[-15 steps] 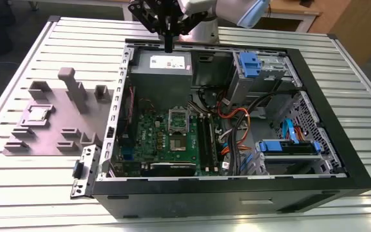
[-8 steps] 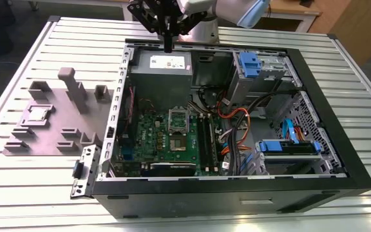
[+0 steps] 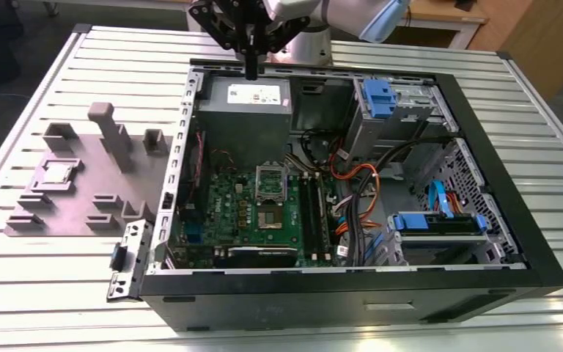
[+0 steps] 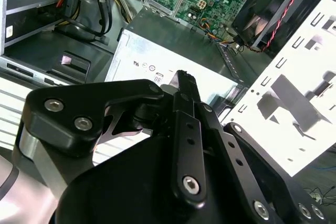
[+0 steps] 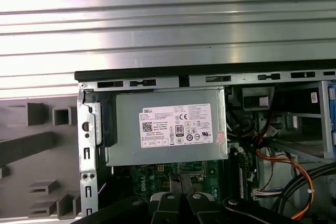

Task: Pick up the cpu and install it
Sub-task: 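Reach for the cpu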

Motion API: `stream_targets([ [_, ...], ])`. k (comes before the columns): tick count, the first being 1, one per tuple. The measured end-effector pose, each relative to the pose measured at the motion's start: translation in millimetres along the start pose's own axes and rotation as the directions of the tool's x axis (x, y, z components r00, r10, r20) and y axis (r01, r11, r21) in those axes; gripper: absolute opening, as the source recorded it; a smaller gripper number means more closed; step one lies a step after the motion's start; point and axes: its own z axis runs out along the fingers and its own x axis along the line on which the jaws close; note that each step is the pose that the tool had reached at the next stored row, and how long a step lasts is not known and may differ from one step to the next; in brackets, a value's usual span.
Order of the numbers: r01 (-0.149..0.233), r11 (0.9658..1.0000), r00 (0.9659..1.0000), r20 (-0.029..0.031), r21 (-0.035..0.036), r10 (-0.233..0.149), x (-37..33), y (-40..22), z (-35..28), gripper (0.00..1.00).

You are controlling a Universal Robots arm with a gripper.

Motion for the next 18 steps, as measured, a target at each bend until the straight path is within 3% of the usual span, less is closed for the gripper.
stream_targets([
  [18, 0.000, 1.0000, 1.0000, 0.0000, 0.0000, 0.000, 4.5, -0.3, -0.1, 0.11],
])
